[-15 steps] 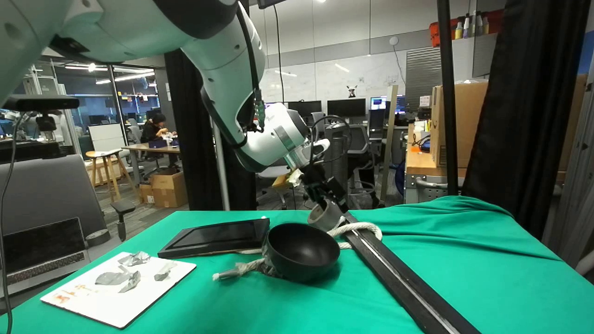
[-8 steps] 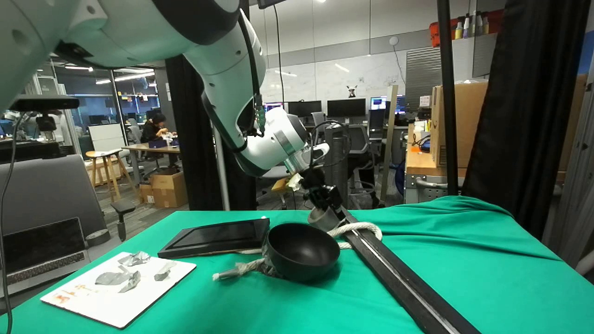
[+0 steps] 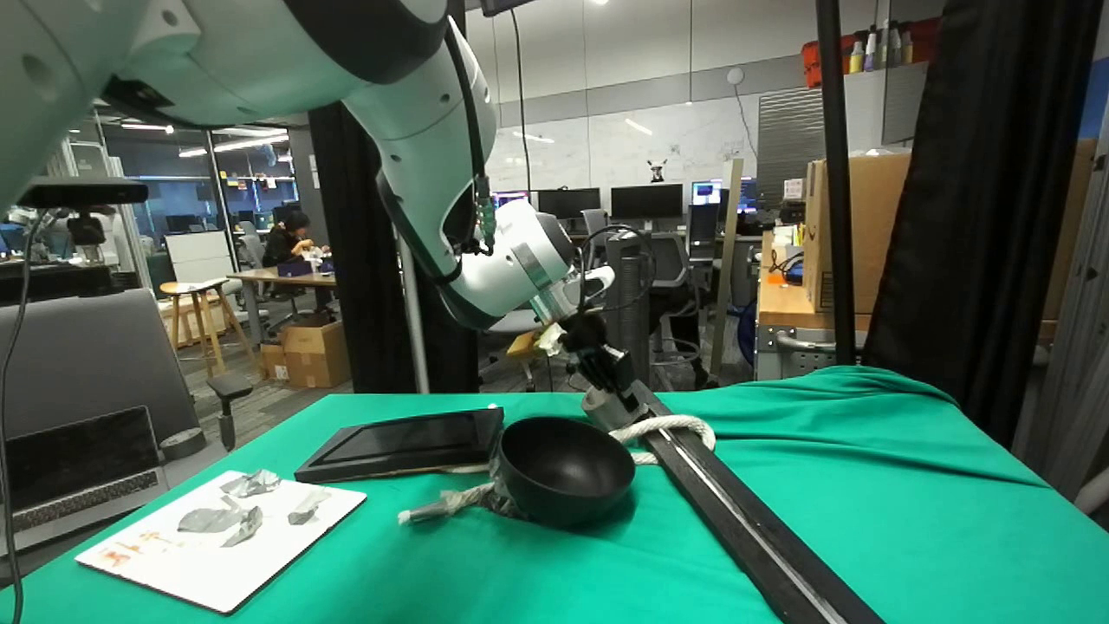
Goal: Put the silver tape in the bowl
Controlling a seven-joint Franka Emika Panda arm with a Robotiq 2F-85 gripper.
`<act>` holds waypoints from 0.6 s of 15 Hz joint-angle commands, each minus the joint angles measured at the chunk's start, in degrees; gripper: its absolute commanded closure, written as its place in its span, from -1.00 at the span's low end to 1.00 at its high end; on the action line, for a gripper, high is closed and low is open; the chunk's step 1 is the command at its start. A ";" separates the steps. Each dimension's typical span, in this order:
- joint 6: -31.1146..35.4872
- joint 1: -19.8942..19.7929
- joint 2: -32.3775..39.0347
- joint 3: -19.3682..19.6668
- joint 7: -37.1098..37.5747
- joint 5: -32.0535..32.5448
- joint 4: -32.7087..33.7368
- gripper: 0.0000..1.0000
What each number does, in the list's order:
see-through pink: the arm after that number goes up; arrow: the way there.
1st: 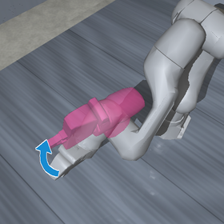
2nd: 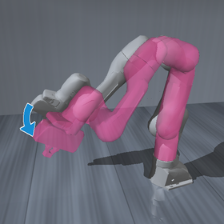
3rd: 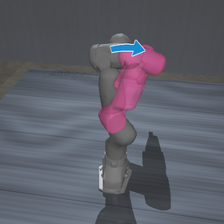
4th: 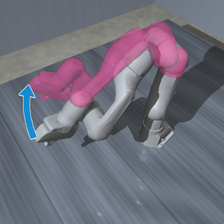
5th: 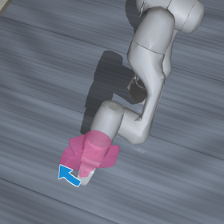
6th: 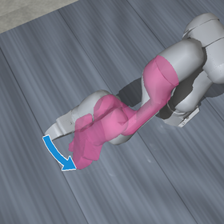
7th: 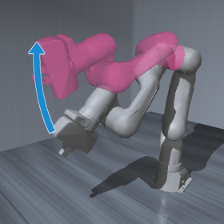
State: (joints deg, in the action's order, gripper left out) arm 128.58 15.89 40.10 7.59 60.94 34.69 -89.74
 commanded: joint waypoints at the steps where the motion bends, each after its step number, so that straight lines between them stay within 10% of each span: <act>1: -0.02 -0.23 -2.58 0.03 -1.36 -0.77 -0.69 0.78; 9: -3.75 -2.27 -12.30 -0.84 -5.65 -4.26 -6.43 0.79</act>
State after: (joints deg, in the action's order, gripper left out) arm 126.81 15.09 33.52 7.58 58.07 32.78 -91.76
